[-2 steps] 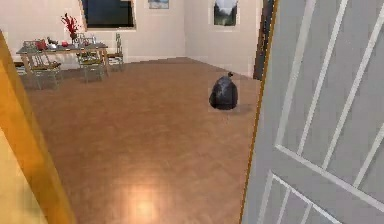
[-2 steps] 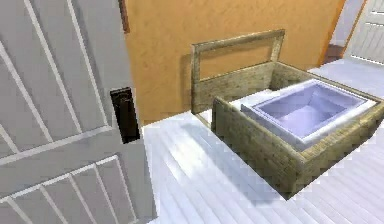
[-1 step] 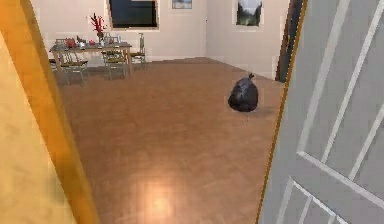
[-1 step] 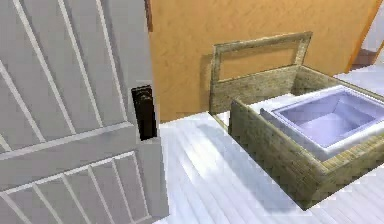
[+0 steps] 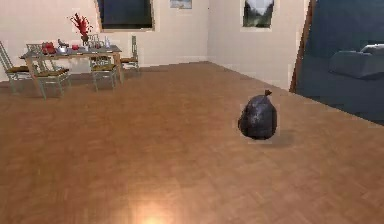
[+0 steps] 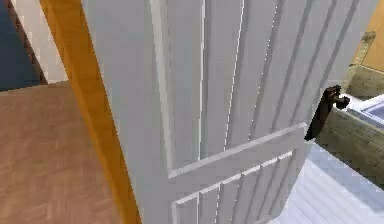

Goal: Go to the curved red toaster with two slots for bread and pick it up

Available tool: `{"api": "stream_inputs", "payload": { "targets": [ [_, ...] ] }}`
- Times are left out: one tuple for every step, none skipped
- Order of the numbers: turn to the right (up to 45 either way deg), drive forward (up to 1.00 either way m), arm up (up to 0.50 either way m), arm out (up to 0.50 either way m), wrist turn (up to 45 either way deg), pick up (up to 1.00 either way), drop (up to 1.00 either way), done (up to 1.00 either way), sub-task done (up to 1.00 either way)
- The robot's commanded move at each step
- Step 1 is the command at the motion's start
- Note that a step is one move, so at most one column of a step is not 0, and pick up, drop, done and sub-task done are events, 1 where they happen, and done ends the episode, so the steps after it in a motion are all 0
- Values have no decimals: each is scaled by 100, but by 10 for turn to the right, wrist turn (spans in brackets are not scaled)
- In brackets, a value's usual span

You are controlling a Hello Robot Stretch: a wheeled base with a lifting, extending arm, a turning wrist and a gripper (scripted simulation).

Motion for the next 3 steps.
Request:
{"api": "stream_inputs", "payload": {
  "targets": [
    [-330, 0, 0, 0, 0, 0, 0, 0, 0],
    [0, 5, 0, 0, 0, 0, 0, 0, 0],
    [30, 0, 0, 0, 0, 0, 0, 0, 0]
  ]
}}
